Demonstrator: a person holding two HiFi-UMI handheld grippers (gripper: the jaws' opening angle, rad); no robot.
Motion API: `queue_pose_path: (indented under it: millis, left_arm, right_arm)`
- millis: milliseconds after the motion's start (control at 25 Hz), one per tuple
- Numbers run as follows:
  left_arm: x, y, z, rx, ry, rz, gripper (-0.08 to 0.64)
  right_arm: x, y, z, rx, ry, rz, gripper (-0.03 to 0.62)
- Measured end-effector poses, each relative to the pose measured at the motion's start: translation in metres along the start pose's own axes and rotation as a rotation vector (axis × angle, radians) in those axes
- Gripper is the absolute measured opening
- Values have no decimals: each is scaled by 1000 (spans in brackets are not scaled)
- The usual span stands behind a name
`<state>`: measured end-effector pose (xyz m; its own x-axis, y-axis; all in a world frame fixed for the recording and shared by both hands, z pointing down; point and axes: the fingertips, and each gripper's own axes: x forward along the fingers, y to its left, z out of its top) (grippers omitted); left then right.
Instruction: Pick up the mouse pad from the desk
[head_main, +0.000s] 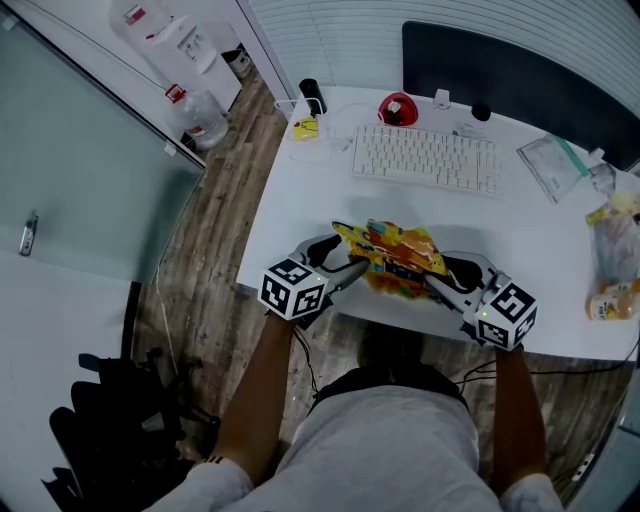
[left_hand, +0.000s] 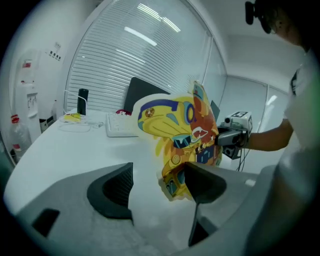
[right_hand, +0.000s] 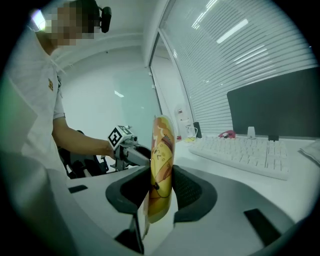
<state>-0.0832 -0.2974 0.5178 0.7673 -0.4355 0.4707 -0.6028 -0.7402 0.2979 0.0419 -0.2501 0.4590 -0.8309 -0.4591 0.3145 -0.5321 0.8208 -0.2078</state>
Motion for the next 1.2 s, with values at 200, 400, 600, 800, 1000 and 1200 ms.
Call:
queue_pose_path:
  millis: [200,400,600,800,1000,1200]
  left_arm:
    - [-1,-13,10,-9,-59,-102,318]
    - [0,-31,18,39,-89,-167,196]
    - [-2,-34,23,68,-113,-155,111]
    - [-10,-43,35,92,-169,-162,40]
    - [-16,-49,46,136,-204,-138,23]
    - [-24,-55,55,218,-212,-122,23]
  right_arm:
    - [-8,7,6,21,-24,61,133]
    - [-14,4,6,43,-34,59,133]
    - [-20,-11,6,46,-39,-9,135]
    - [-24,-24,10,37,-47,-83,137]
    - [-26,-34,15,0,-50,-142,168]
    - [-28,-40,19,-70,-35,-204,195]
